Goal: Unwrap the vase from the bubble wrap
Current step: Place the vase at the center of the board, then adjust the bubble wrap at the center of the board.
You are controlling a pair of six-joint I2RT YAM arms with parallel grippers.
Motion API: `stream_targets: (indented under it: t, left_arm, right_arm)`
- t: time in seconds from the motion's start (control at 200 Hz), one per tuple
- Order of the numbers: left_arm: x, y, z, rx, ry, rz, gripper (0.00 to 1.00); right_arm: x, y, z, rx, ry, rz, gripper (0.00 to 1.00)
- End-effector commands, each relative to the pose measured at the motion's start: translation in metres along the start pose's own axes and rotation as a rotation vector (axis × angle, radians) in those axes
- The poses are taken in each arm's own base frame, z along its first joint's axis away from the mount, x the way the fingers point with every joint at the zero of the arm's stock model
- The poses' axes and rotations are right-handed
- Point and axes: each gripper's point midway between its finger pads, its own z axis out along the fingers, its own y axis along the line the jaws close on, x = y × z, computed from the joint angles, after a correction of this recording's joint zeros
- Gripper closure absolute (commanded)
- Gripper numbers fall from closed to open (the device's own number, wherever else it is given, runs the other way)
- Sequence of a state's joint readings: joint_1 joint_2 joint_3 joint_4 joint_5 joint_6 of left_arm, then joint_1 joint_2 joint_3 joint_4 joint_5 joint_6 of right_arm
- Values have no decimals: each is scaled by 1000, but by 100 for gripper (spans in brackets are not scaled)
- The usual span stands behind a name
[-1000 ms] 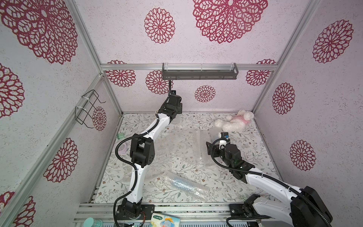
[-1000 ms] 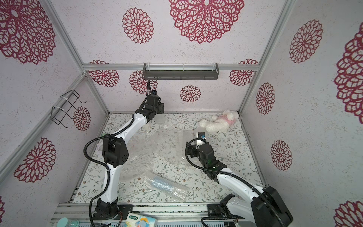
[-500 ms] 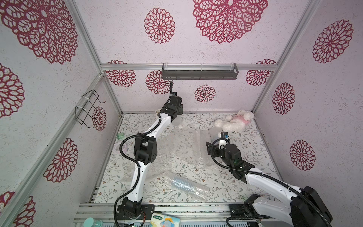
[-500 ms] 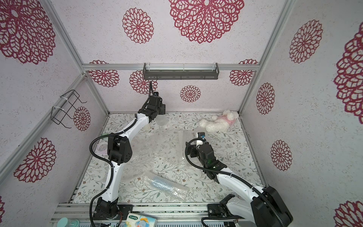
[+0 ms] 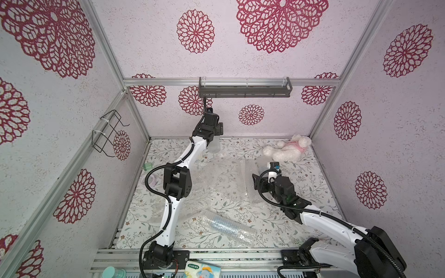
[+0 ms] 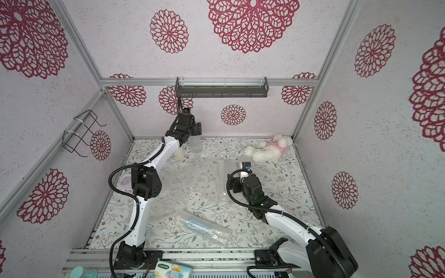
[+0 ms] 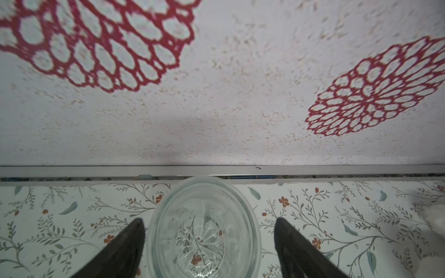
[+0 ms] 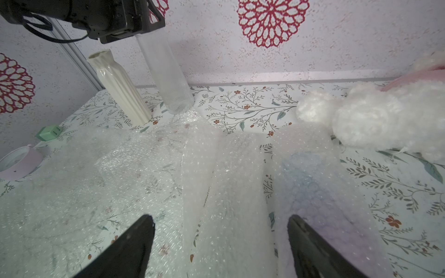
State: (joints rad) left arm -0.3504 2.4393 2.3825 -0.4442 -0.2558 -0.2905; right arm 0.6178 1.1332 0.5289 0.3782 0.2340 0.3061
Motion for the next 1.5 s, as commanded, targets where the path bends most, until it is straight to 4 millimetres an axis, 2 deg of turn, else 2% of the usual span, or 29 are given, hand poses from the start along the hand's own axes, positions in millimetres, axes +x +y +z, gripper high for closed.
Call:
stream_targets:
  t: [0.0, 0.235, 0.265, 0.46, 0.665, 0.811, 1.096, 1.126, 1.141, 1.176, 1.491]
  left_arm:
    - [-17, -2, -4, 22, -47, 2, 9]
    - [-31, -1, -13, 21, -75, 8, 0]
    - [-34, 0, -16, 22, -79, 7, 3]
    - [-55, -1, -40, 32, -113, 2, 3]
    - [-69, 0, -71, 40, -134, -1, 3]
    - [-67, 1, -87, 41, -123, -8, 3]
    - [-48, 4, -120, 40, -114, -14, 3]
    - [-41, 4, -119, 42, -103, -12, 3]
    - [-51, 4, -133, 49, -128, -20, 3]
    - [-51, 4, -140, 56, -136, -25, 3]
    - [-33, 2, -171, 58, -111, -30, 3]
  right_arm:
    - [-26, 4, 0, 0, -68, 2, 11]
    - [-29, 3, -1, 8, -72, -2, 10]
    - [-30, 2, -1, 13, -74, -2, 10]
    - [-38, -4, -4, 62, -72, -9, 9]
    - [-41, -10, -5, 102, -38, 4, 10]
    - [-34, -12, -6, 107, -11, 27, 11]
    - [-16, -23, -12, 145, 39, 28, 12]
    - [-15, -24, -12, 153, 42, 25, 12]
    - [-15, -25, -12, 157, 43, 25, 12]
    - [-13, -27, -13, 162, 49, 20, 12]
    - [-2, -32, -23, 171, 75, 61, 13]
